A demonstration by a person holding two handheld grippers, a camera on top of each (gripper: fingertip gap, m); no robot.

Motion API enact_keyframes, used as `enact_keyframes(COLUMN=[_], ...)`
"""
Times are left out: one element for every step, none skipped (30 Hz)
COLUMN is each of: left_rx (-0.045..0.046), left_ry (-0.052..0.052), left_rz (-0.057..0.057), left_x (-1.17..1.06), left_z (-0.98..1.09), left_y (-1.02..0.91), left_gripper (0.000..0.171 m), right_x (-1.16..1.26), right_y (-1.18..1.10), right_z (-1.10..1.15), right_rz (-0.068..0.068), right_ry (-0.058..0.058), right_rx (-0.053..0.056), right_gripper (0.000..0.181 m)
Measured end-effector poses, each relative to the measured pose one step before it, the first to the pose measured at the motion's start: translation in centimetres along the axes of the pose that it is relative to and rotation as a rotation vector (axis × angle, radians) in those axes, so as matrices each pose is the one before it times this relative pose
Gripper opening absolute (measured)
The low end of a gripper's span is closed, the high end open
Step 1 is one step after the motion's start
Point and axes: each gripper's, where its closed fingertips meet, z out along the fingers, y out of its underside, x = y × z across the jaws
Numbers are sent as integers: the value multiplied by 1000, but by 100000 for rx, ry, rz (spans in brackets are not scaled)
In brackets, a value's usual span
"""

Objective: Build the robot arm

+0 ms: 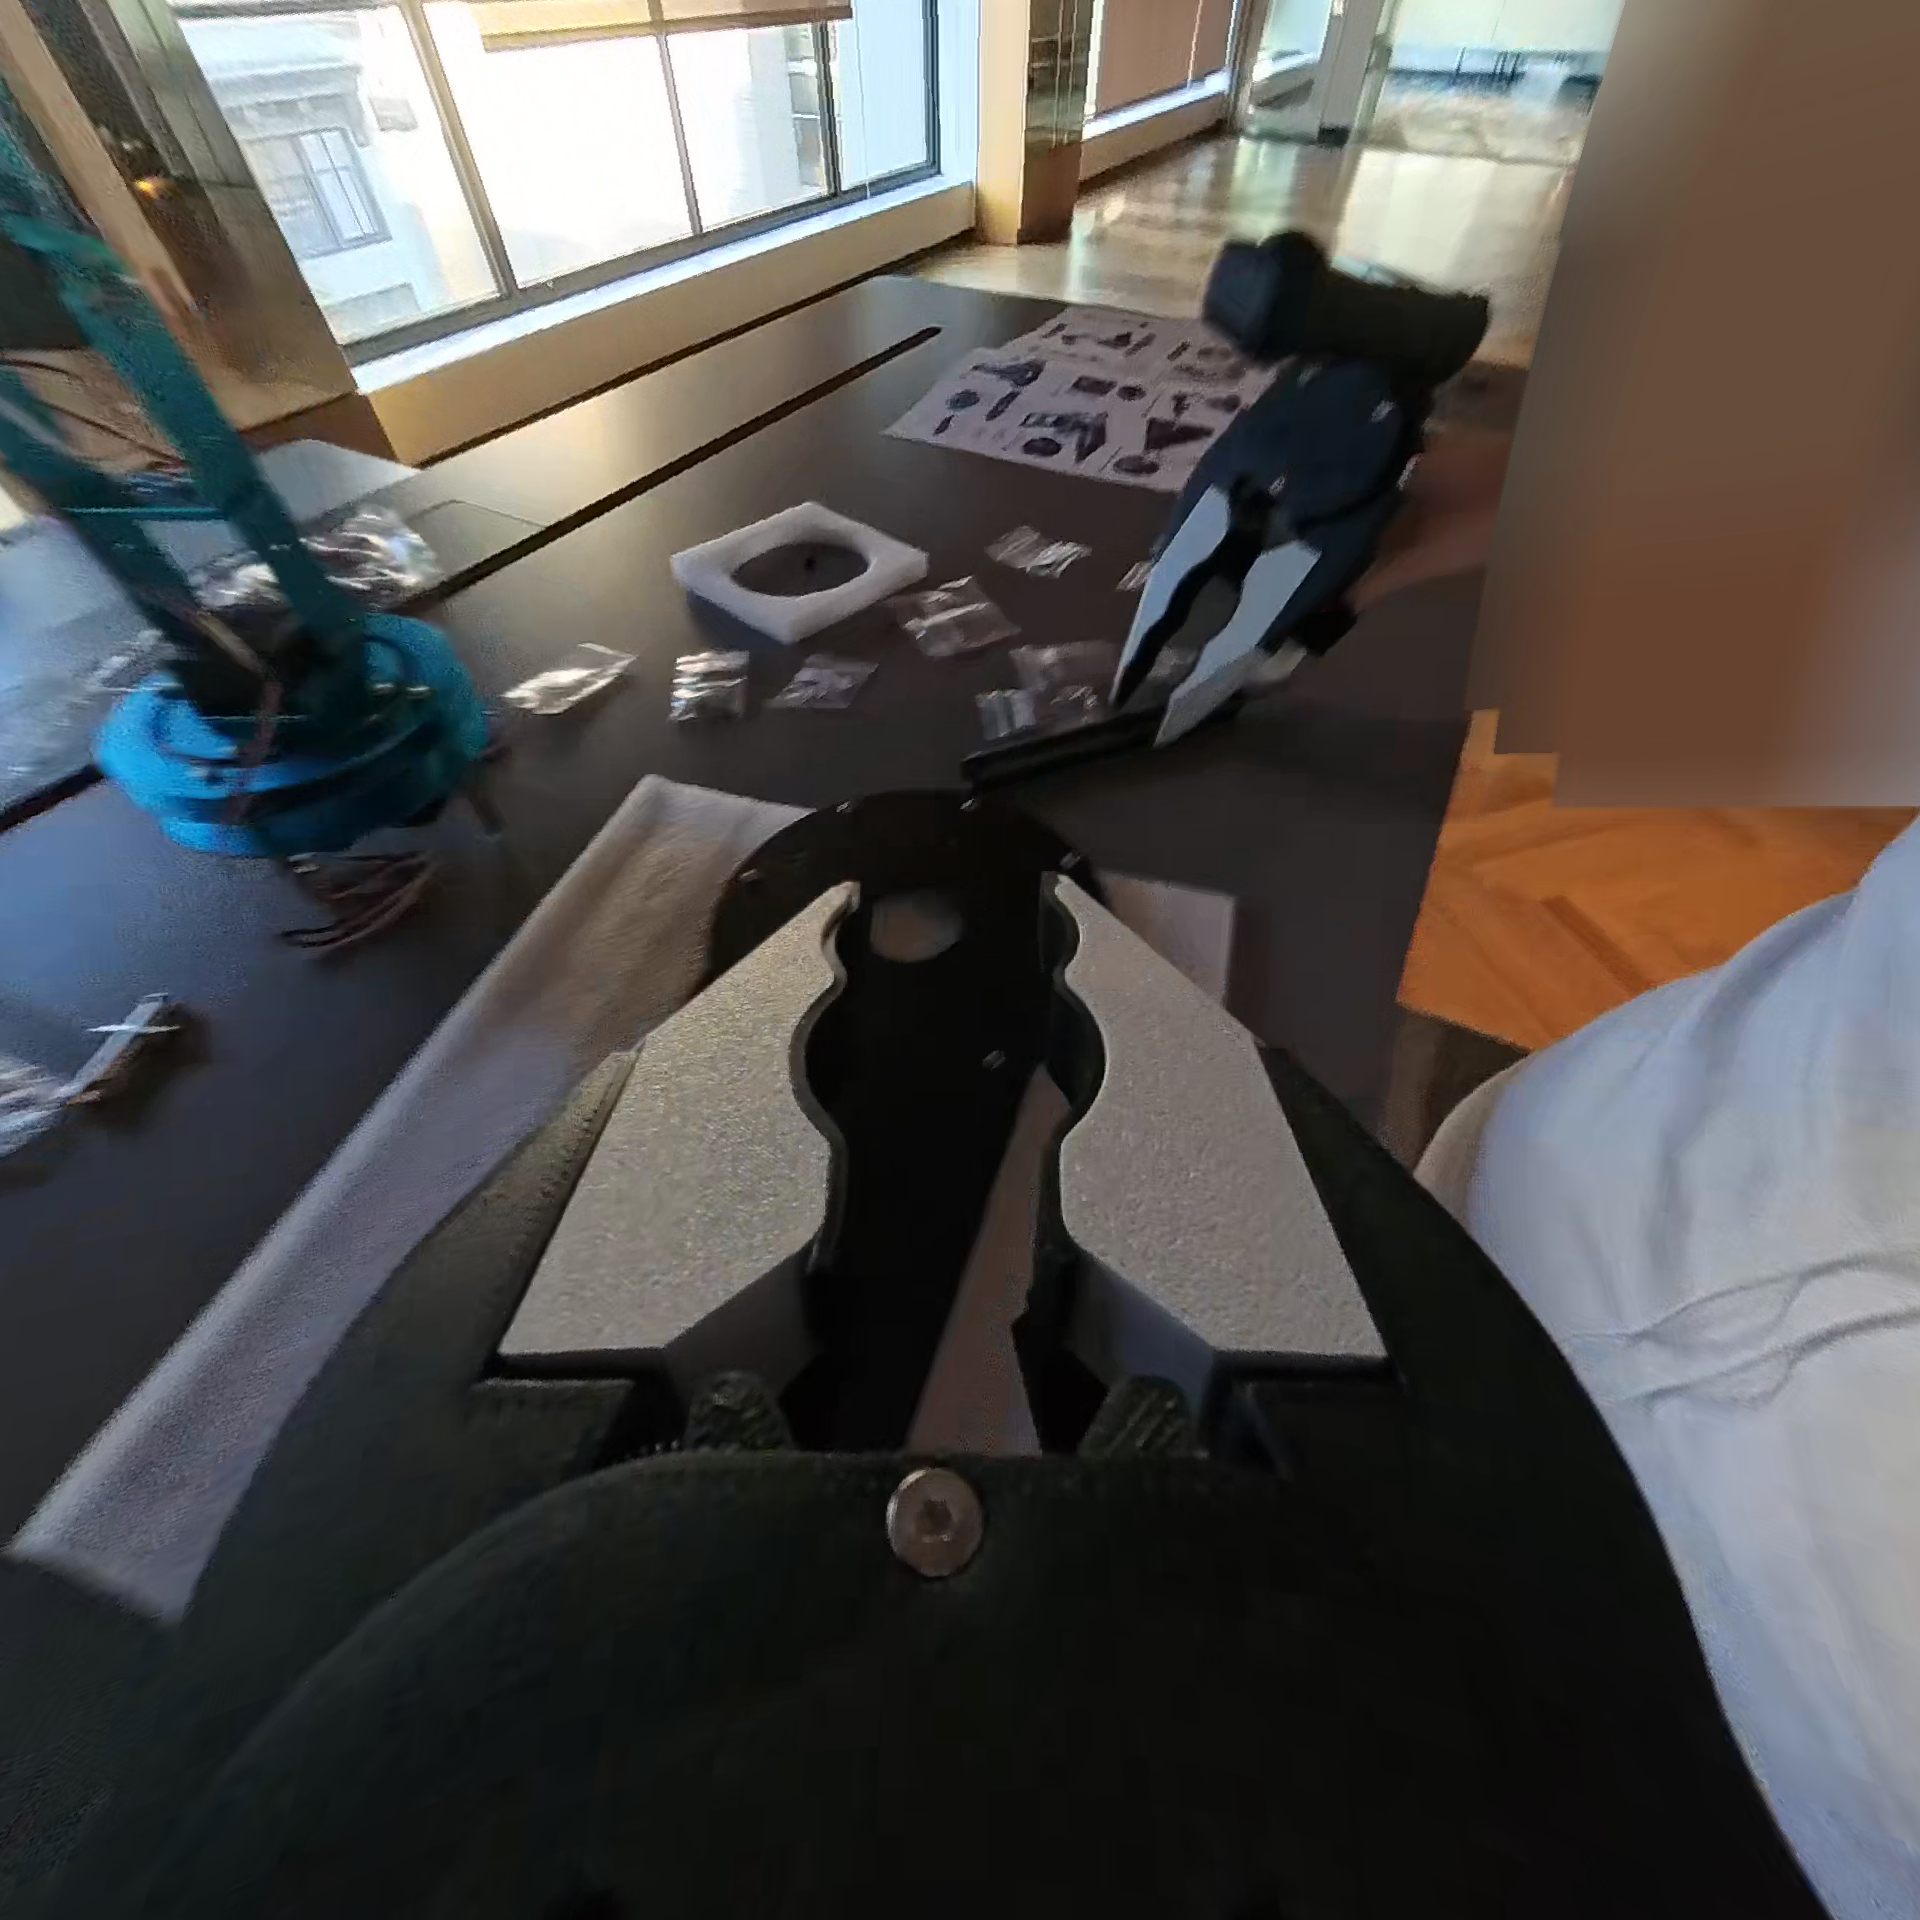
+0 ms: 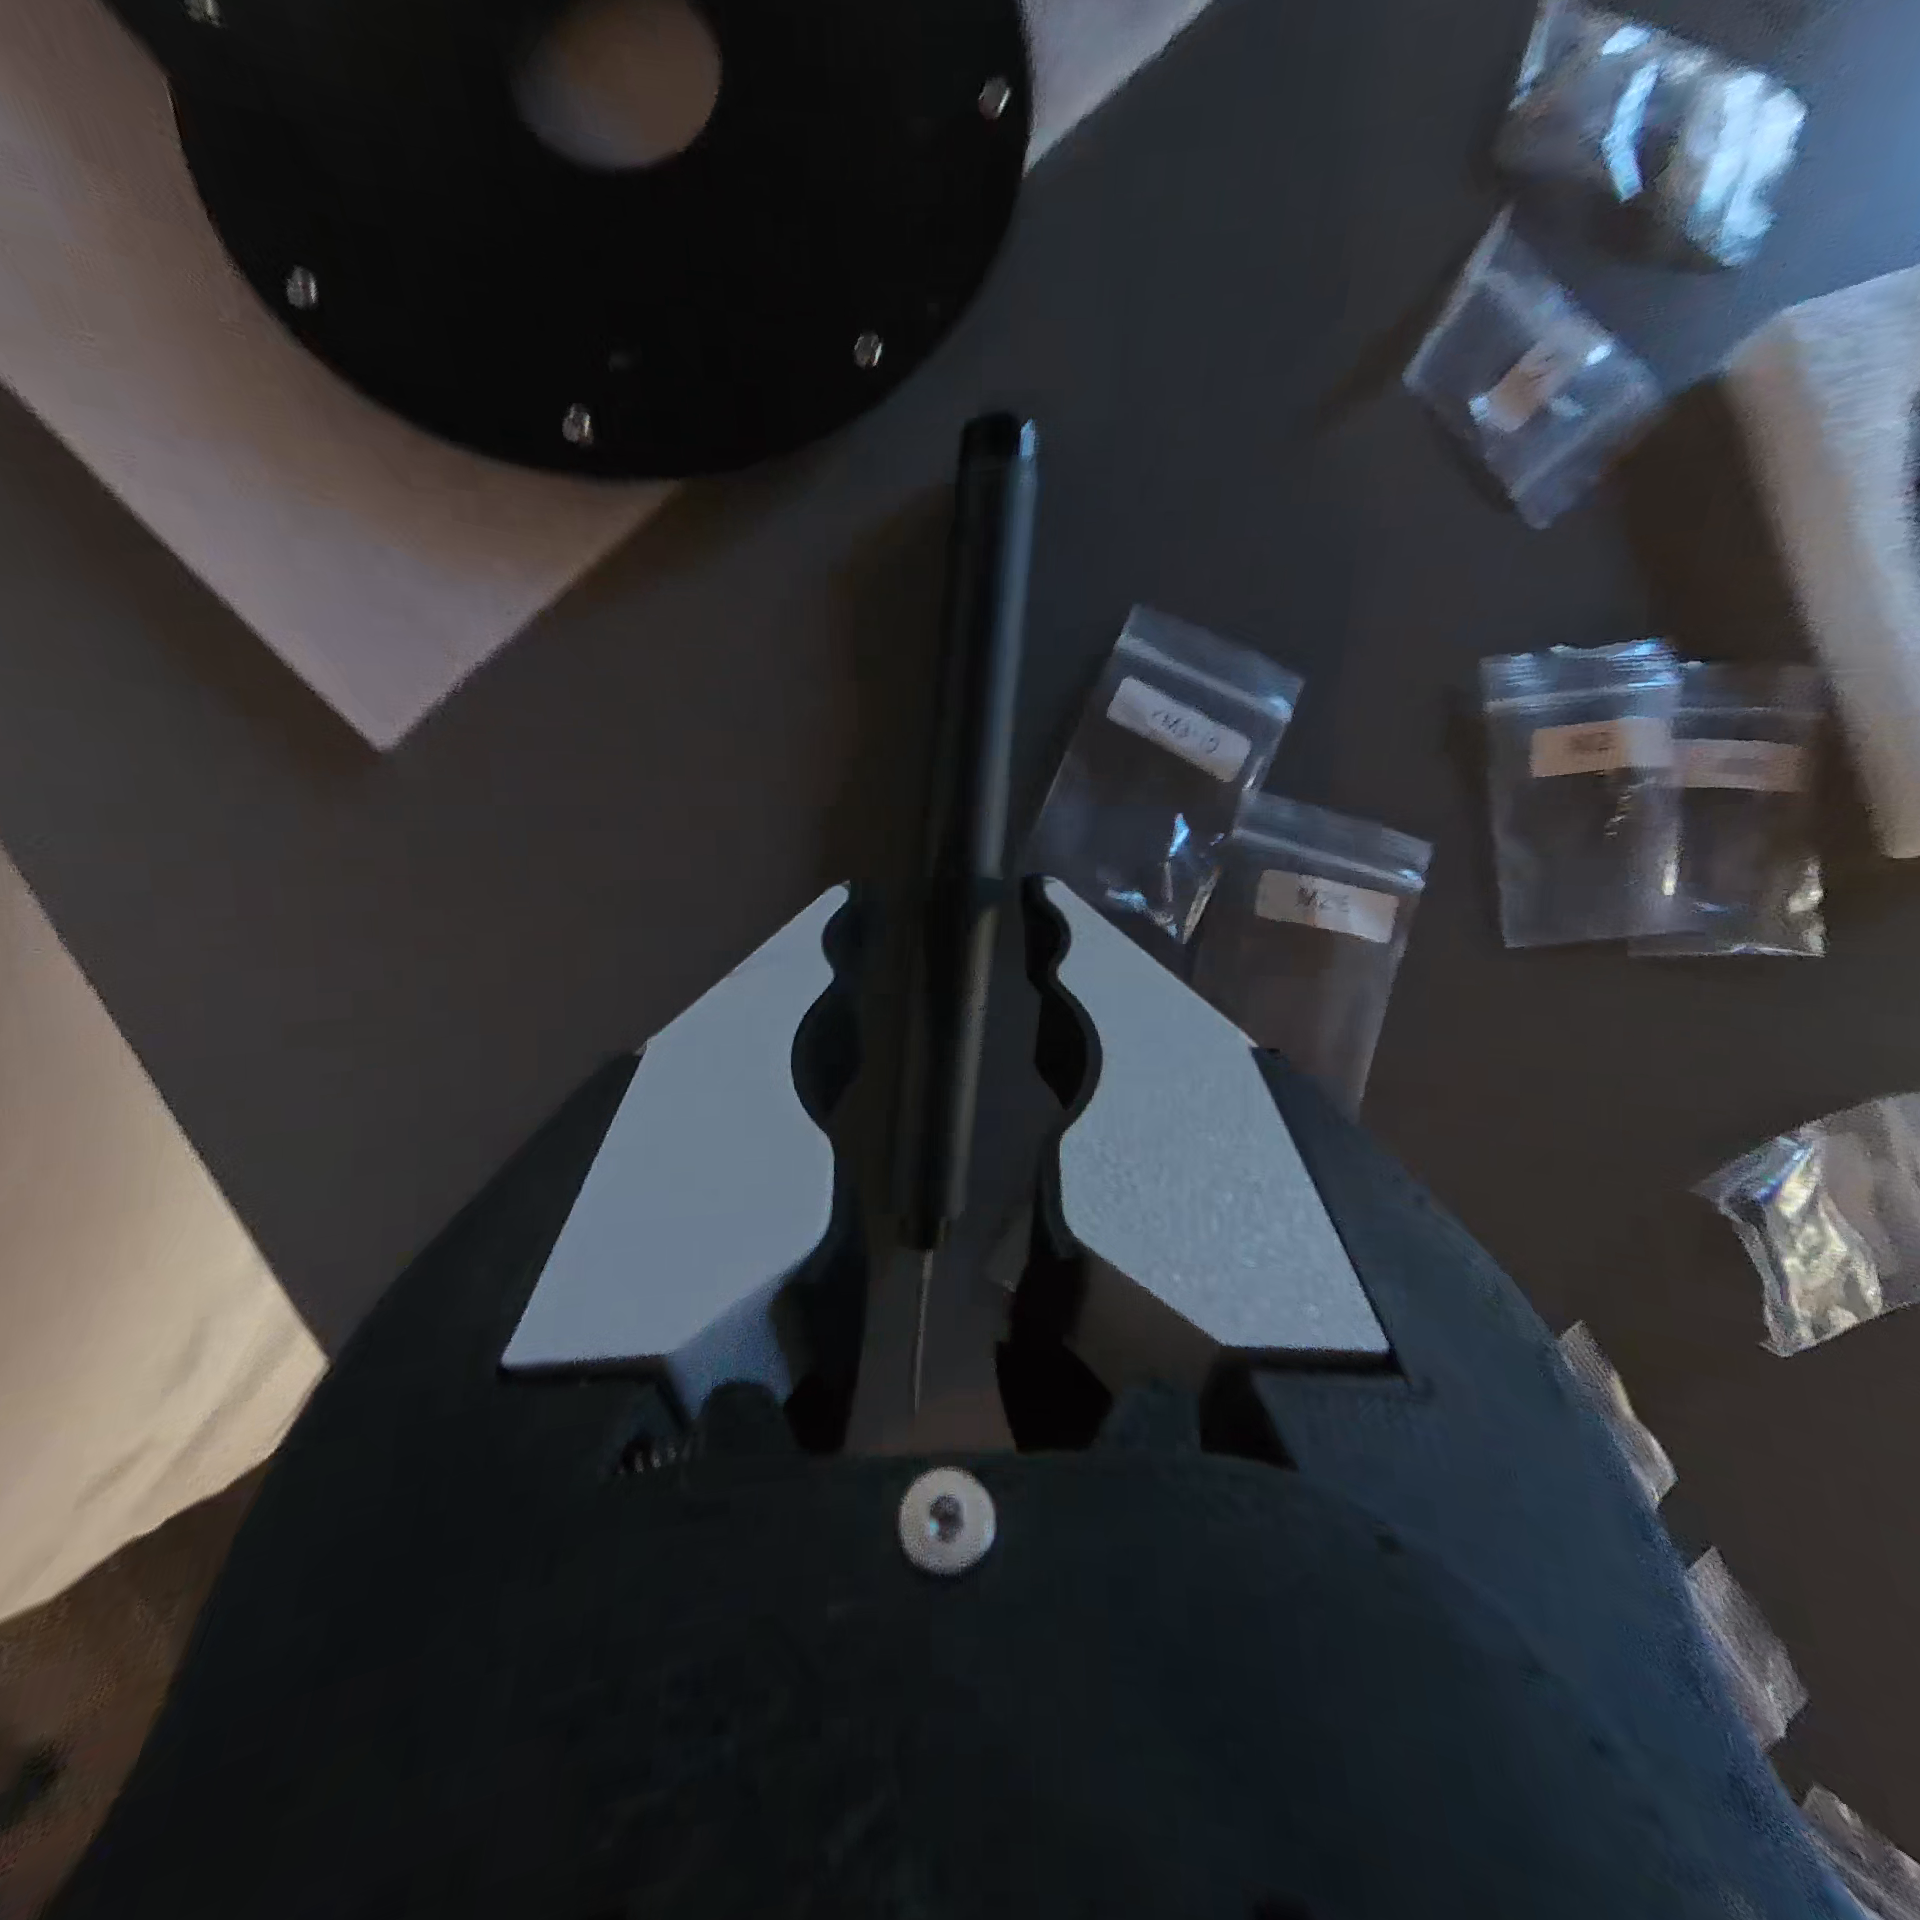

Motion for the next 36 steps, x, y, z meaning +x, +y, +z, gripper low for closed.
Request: enact_keyframes(left_rx=[731, 664, 1011, 1381, 1514, 1390, 802, -19, -470, -459, -377, 380, 2047, 2917, 2226, 1119, 344, 489, 551, 298, 835, 2016, 2815, 2751, 2116, 1399, 1105, 1298, 1692, 1586, 657, -359, -966, -1075, -784, -615], left_ry=[779, 1502, 1978, 1333, 803, 1162, 1557, 1785, 2387, 3248, 3668, 3282, 2329, 1624, 820, -332, -1213, 30, 1542, 1554, 2117, 1244, 275, 1822, 3241, 3123, 2514, 2192, 2891, 3088, 1299, -262, -550, -694, -548, -251], left_rz=[-3462, -4363, -4733, -4909, -4844, -4709, -4948, -5481, -5920, -6298, -6589, -6181, -5468, -5501, -5911, -5591, -5549, -5896, -5667, -4874, -3084, -1154, -405, -633, -1025, -891, -322, 68, 391, 687, 727, 1059, 1324, 1270, 1336, 1375], left_x=[1234, 1180, 1084, 832, 610, 558, 505, 442, 426, 443, 427, 239, 5, -130, -301, -497, -608, -391, -105, -63, 122, 124, 40, 307, 521, 536, 461, 420, 524, 549, 305, 78, 62, 56, 122, 177], left_z=[1140, 1157, 1146, 1146, 1137, 1174, 1246, 1329, 1403, 1402, 1351, 1229, 1051, 908, 830, 763, 703, 625, 609, 609, 584, 485, 413, 389, 368, 338, 260, 157, 46, -7, 8, 10, -2, -22, -65, -92], left_y=[-478, -279, -147, -36, 56, 161, 318, 485, 603, 636, 646, 529, 349, 272, 312, 374, 415, 341, 295, 268, 15, -332, -562, -619, -547, -431, -346, -324, -364, -335, -229, -113, -91, -129, -233, -303], left_gripper=[30, 30, 30, 28, 28, 26, 26, 25, 25, 25, 23, 17, 12, 10, 12, 18, 26, 38, 43, 47, 47, 51, 53, 52, 49, 45, 40, 32, 23, 15, 16, 15, 16, 16, 16, 16], right_x=[-136, -92, -167, 37, 213, -55, 58, -12, -134, -189, -277, -299, -293, -175, -21, 71, 44, 1, -62, -108, -158, -250, -315, -333, -295, -205, -119, -37, 3, 21, 4, 45, 69, -8, -33, -26], right_y=[474, 494, 475, 330, -104, 28, 41, 46, -29, -204, -271, -243, -228, -170, -161, -283, -406, -360, -237, -232, -255, -225, -256, -293, -312, -327, -270, -217, -190, -223, -166, -36, 10, -78, -248, -342], right_z=[9, -8, 35, 102, -29, -3, -45, -62, -140, -276, -380, -479, -498, -486, -517, -534, -530, -459, -351, -333, -334, -349, -337, -336, -324, -297, -240, -187, -141, -97, 2, 74, 143, 161, 136, 118], right_rz=[-707, 351, 517, 827, 1831, 870, 1126, 717, -424, -490, -317, -146, -229, -532, -1212, -1024, -355, 517, 1411, 1443, 769, 477, 238, 83, 52, -4, -324, -431, -625, -704, -197, 101, 79, 182, 380, 540], right_ry=[-1431, -770, -938, 366, 1020, -823, 327, 606, 841, 1453, 1270, 1133, 1104, 1460, 1983, 1992, 1212, 152, -774, -947, -877, -1037, -1233, -1214, -1100, -681, -334, 14, 203, 299, 117, 353, 574, 113, 100, 129], right_rx=[-2334, -1977, -1685, -625, 1762, 642, 468, 1010, 2100, 3911, 4289, 3896, 3508, 2788, 2443, 2906, 3569, 3078, 2006, 1773, 1655, 1142, 1040, 1124, 1112, 971, 618, 231, 139, 550, 107, -803, -1142, -744, 297, 677], right_gripper=[29, 28, 25, 25, 17, 17, 16, 16, 16, 16, 16, 15, 15, 15, 15, 15, 15, 15, 15, 15, 15, 15, 15, 15, 15, 15, 15, 15, 15, 15, 15, 15, 15, 15, 15, 16])
